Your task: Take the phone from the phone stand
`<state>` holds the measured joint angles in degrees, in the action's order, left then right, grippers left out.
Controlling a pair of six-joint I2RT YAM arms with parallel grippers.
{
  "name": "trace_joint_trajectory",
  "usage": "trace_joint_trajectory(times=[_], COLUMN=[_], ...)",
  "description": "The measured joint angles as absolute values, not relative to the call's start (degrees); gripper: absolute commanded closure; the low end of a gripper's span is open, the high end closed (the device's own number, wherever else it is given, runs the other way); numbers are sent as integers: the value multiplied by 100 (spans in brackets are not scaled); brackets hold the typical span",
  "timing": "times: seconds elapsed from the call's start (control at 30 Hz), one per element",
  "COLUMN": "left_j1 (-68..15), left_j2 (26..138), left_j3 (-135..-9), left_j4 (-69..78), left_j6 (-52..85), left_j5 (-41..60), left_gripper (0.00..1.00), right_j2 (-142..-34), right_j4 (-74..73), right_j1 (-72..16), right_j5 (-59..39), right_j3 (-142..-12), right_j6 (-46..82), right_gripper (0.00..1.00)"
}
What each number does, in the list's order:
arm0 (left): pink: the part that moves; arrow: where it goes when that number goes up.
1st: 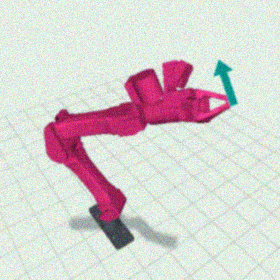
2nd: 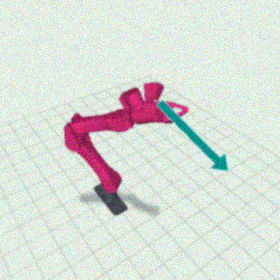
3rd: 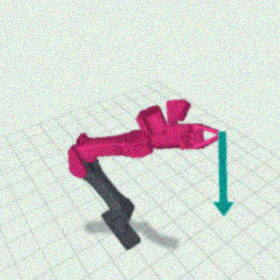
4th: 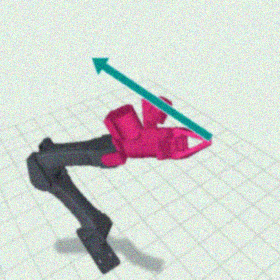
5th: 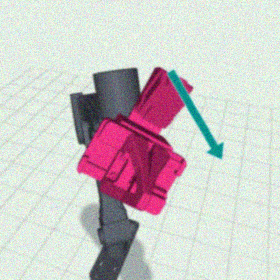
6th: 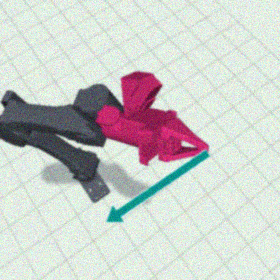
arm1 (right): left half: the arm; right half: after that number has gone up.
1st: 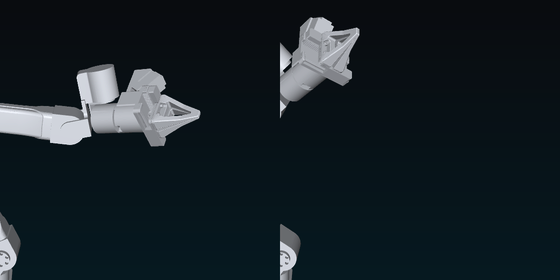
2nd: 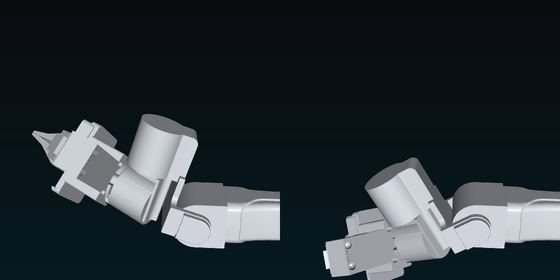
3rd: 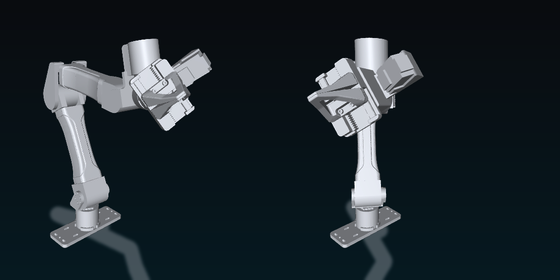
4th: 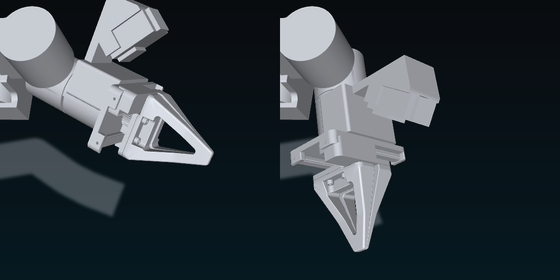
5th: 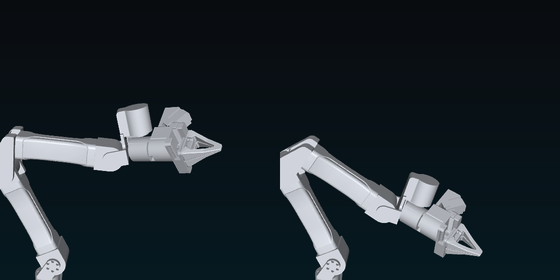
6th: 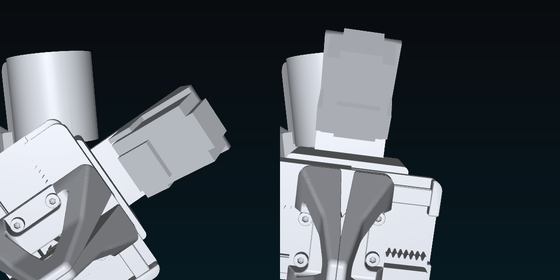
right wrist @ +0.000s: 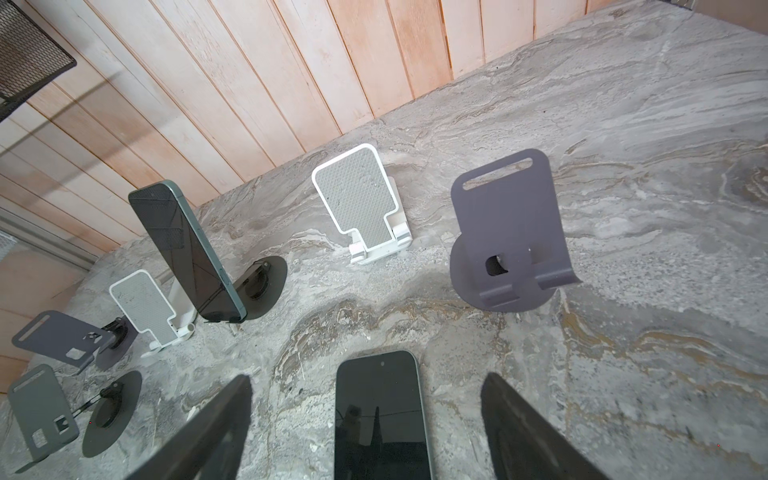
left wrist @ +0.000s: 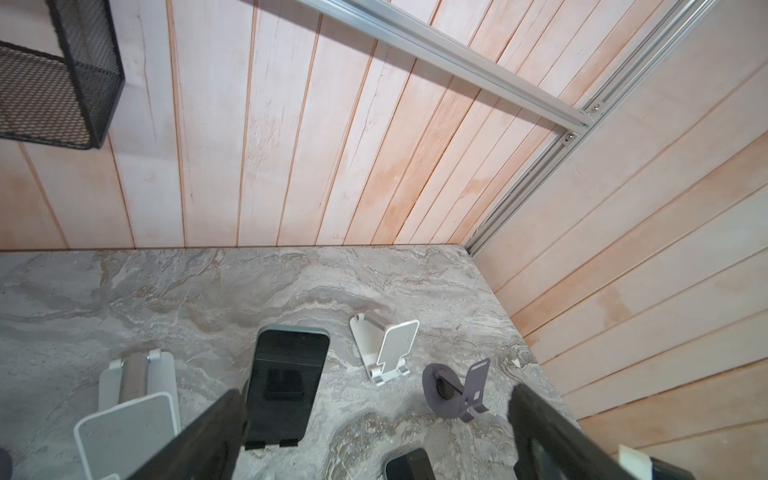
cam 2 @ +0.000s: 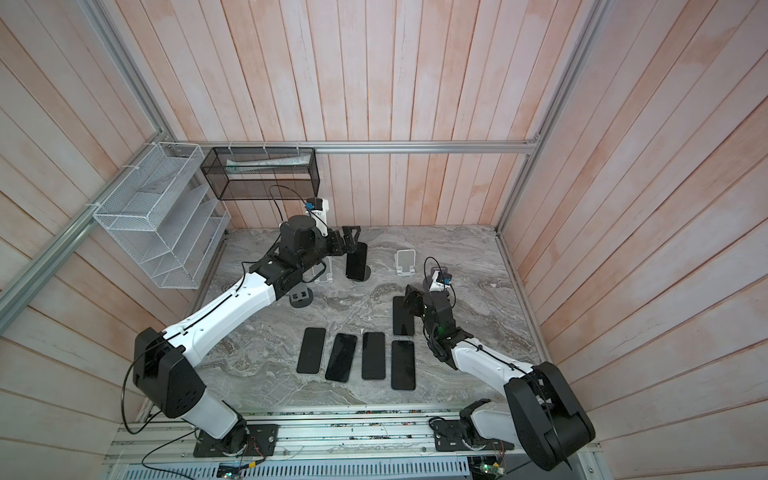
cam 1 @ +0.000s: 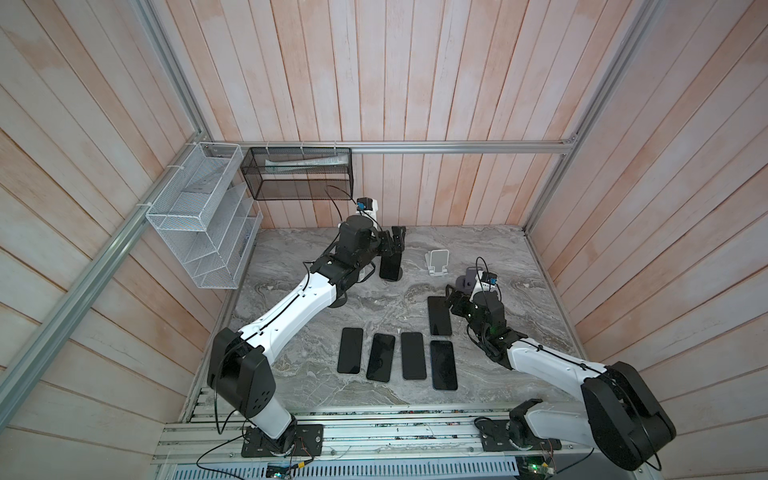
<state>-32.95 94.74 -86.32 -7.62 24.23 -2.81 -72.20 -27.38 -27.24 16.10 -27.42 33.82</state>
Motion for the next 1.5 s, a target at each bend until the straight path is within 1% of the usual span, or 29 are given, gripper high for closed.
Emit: trace_joint_trajectory(times=[0.1, 0.23, 0.43, 0.67, 0.8, 1.0, 1.23, 1.5], left_j1=[-3295, -3267, -3221, -3116, -3107, -3205, -3216, -3232], left_j2=[9712, 10158, 11316, 12422, 12540, 12512, 12512, 12514], left_j3=[-8733, -9043, -10451, -11745, -11754, -11349, -11093, -11074], left_j4=[-779, -1009, -1645, -2528, -2742, -2532, -2449, -2423], left_j6=[2416, 2327, 2056, 1747, 1621, 1406, 1264, 1205], left_j5=[-456, -624, -832, -945, -961, -1205, -1094, -1074], left_gripper=[0, 0, 0, 0, 0, 0, 0, 0], right_j2=[-7133, -7091, -7089, -7004, -7006, -7085, -7148, -7220], right_j4=[-2738, -2742, -2714, -2703, -2696, -2674, -2617, -2587], right_j1=[-2729, -2733, -2735, -2735, -2742, -2788, -2808, -2836], right_j5=[1649, 1754, 1870, 1964, 1949, 1916, 1787, 1645], right_j3=[-2724, -2720, -2700, -2681, -2681, -2683, -2700, -2727], right_j6=[3387, 3428, 3454, 3498, 3496, 3496, 3498, 3498], right_gripper=[6, 5, 2, 2, 2, 2, 3, 4])
